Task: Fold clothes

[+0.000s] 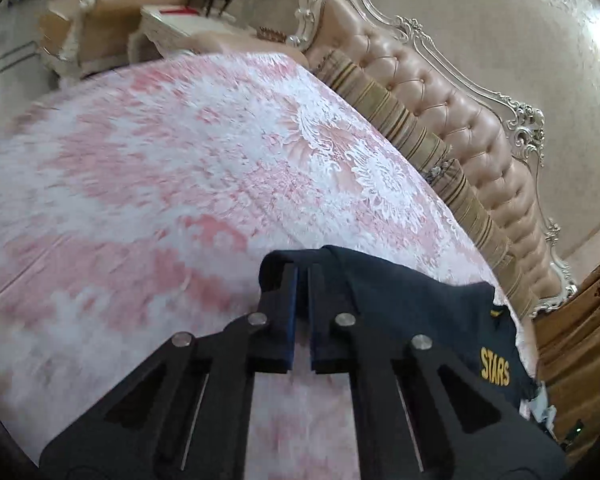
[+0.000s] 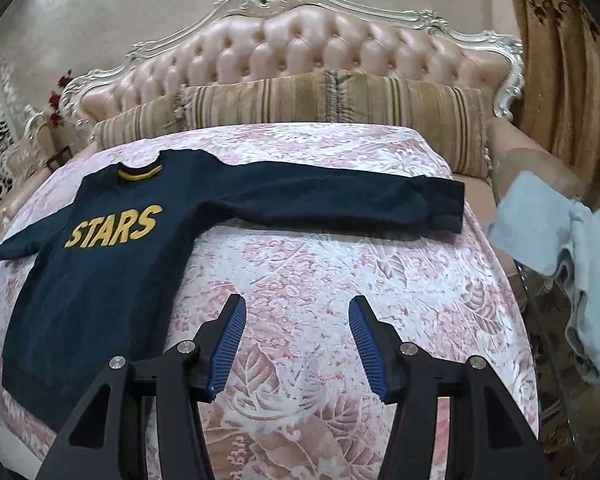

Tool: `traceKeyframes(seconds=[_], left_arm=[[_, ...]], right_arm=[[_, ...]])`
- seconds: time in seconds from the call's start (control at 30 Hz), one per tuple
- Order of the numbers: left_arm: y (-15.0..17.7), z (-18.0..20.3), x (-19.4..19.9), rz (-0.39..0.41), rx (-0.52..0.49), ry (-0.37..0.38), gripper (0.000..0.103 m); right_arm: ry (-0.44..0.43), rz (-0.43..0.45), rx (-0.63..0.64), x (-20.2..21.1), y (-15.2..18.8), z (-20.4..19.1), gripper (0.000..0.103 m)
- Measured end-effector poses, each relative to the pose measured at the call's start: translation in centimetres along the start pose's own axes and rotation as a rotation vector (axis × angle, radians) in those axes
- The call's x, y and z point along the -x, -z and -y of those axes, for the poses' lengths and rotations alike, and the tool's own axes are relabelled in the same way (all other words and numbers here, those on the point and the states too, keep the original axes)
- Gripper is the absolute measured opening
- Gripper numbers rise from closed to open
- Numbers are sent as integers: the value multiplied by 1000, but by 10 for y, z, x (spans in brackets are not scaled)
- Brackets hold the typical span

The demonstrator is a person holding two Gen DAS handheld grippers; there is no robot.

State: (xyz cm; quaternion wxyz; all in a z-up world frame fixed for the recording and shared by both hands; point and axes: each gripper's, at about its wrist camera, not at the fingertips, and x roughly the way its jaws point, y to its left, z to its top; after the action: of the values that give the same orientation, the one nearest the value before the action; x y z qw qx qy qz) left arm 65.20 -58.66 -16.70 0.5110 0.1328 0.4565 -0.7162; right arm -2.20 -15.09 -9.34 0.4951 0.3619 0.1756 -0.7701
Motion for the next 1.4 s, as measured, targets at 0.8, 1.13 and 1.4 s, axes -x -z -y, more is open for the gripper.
traceKeyframes(seconds=[0.8, 1.13, 1.4], left_arm=[[200, 139, 60, -17, -9, 254, 32], [207, 163, 45, -44, -17, 292, 32], [208, 151, 38, -54, 21, 299, 32]], right_arm=[[-156, 75, -242, -23, 0, 96, 56], [-34, 17, -363, -87, -36, 148, 53], [27, 0, -507, -114, -57, 165, 34]])
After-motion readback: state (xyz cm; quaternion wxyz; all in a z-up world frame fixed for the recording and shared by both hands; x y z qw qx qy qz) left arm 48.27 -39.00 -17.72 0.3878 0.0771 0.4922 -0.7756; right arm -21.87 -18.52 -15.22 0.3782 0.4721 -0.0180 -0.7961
